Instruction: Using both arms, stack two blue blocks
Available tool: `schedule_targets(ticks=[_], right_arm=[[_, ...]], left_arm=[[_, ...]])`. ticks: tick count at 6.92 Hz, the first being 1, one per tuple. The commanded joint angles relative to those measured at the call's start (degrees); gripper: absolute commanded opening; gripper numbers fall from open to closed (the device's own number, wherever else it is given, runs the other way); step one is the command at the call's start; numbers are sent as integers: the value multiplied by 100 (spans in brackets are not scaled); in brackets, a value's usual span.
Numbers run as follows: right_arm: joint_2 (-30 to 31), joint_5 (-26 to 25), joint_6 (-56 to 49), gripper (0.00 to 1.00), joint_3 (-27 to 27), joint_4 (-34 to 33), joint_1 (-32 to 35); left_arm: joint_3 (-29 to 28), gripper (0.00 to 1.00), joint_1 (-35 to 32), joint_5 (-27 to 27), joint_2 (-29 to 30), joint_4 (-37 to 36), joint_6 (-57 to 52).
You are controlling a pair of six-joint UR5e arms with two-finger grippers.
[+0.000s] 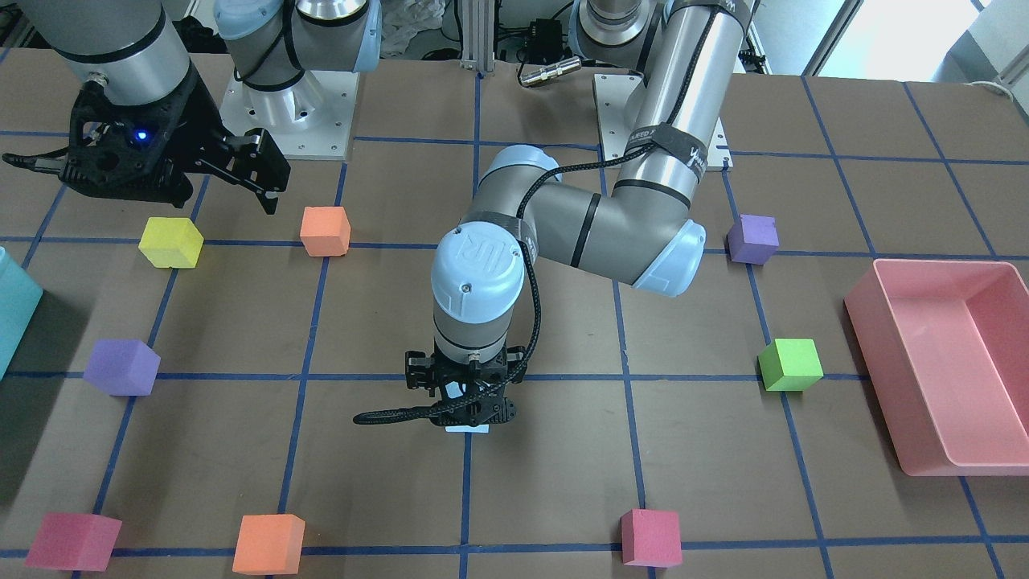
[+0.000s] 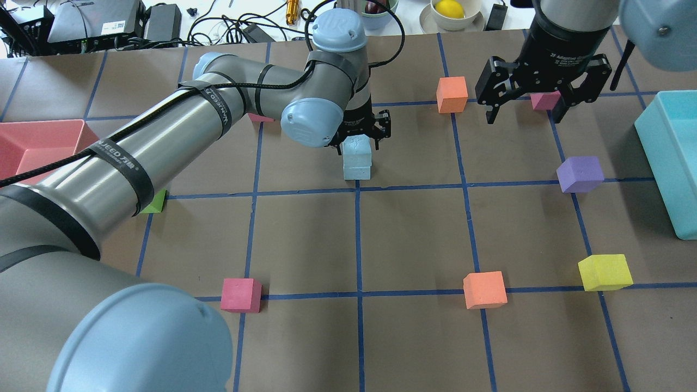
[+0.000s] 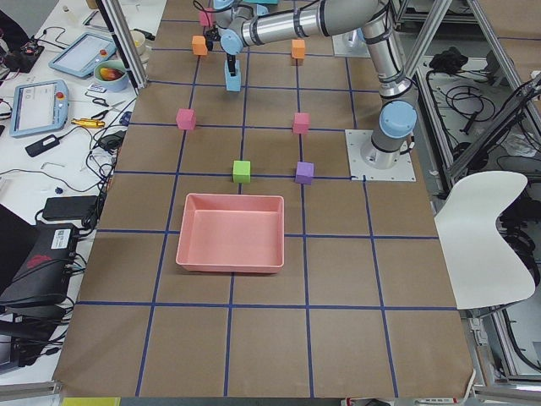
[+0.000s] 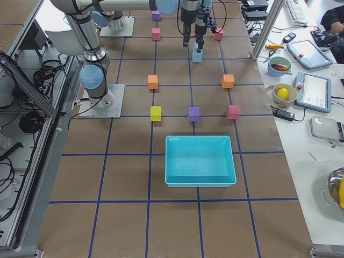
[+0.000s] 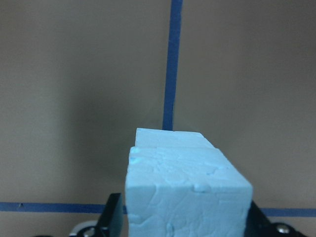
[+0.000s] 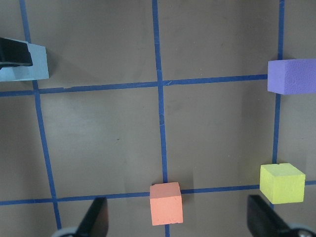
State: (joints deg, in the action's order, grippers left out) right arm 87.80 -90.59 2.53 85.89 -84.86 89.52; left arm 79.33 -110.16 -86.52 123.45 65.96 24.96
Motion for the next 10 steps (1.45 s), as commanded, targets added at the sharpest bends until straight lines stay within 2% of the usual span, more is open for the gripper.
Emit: schedule_targets(ticks=[1,2,4,5,6,8,10], right_arm=[[0,6,1,100,16,-12,4],[0,6,-7,100,7,-21,-5],[9,6,-16,100,7,-21,-31],[9,6,-25,100,7,-30,-31],[9,6,-25,100,7,-30,-31],[9,-20,-43,100,7,-30,-23],[9,-29,-51,100,7,-21,-23]], left_arm=[[11,100,161,143,-477,284,-26],[47,100,345,109,-750,668,-496],[46,100,1282,109,-1487,1557,-2119],[64,100,1652,92,-1795,2126,-3058],[56,100,1821,65,-2216,2749,-3459],[73,100,1762,-93,-3026,2984,-3454],[327,100,1761,-303,-3160,2758,-3454]])
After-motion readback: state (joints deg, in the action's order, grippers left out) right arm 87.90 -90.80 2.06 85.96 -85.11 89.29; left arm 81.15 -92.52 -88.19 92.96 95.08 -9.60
